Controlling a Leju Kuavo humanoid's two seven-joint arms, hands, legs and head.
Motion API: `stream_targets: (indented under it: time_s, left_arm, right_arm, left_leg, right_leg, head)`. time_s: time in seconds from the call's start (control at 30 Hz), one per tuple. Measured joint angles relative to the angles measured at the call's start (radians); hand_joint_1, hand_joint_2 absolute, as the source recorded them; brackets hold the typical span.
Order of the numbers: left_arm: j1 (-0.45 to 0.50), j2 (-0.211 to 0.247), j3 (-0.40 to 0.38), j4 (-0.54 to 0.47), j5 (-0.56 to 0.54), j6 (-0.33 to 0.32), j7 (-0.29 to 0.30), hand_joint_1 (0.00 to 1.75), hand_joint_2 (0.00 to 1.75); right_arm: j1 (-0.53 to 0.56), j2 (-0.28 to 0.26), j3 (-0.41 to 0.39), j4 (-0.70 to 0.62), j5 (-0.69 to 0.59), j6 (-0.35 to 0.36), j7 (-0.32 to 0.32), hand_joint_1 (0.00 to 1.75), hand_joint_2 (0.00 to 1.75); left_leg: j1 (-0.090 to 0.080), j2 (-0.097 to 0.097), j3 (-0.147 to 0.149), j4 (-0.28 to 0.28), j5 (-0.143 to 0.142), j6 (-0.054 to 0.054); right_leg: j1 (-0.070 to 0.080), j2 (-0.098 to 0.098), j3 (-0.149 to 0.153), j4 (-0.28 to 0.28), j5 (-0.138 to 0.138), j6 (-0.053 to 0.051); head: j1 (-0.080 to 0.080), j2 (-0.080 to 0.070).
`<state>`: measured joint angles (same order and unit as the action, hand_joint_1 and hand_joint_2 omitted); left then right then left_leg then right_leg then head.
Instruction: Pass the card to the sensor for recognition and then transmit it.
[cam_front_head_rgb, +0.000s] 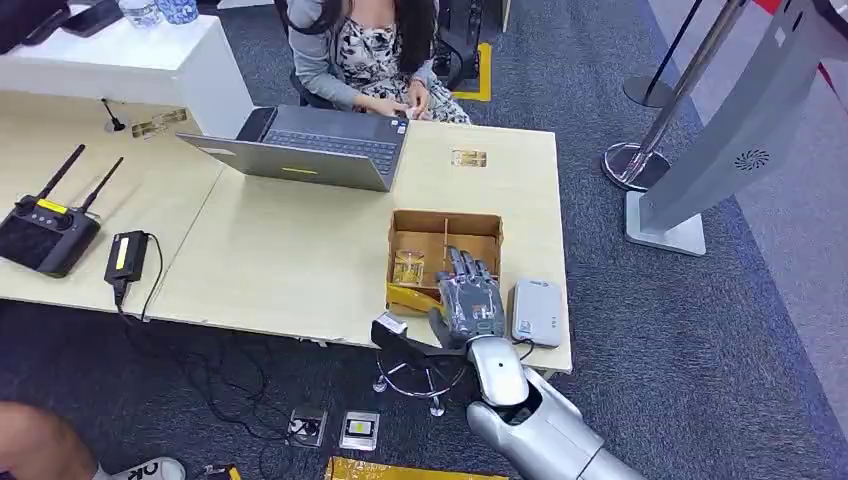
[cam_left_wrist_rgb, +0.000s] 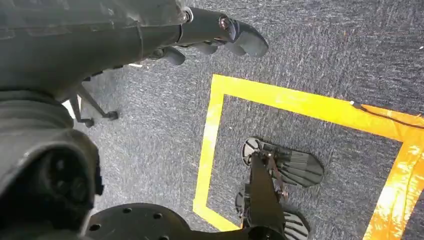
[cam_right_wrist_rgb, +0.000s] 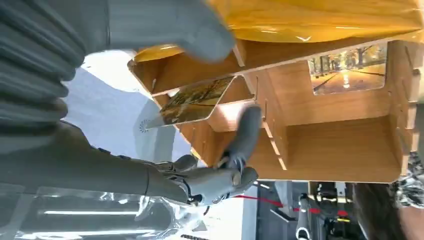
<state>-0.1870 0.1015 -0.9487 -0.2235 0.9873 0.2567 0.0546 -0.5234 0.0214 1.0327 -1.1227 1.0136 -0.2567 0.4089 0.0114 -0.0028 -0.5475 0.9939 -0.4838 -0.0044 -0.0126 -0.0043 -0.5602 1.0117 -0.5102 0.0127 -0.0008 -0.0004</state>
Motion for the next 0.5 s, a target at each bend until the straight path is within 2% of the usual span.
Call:
stream_targets:
  time_s: [0.27, 0.5]
  left_arm:
    - [0.000, 0.000, 0.000, 0.000, -0.001, -0.002, -0.001, 0.00, 0.00]
    - [-0.001, 0.000, 0.000, 0.000, -0.010, -0.004, -0.001, 0.00, 0.00]
  right_arm:
    - [-0.001, 0.000, 0.000, 0.000, -0.010, -0.007, -0.009, 0.00, 1.75]
    - [-0.003, 0.000, -0.006, 0.000, -0.011, -0.020, 0.016, 0.00, 1.75]
  left_leg:
    - [0.000, 0.000, 0.000, 0.000, 0.000, 0.000]
    - [0.000, 0.000, 0.000, 0.000, 0.000, 0.000]
  right_leg:
    - [0.000, 0.000, 0.000, 0.000, 0.000, 0.000]
    - [0.000, 0.000, 0.000, 0.000, 0.000, 0.000]
  head:
    - [0.000, 0.000]
    - [0.000, 0.000]
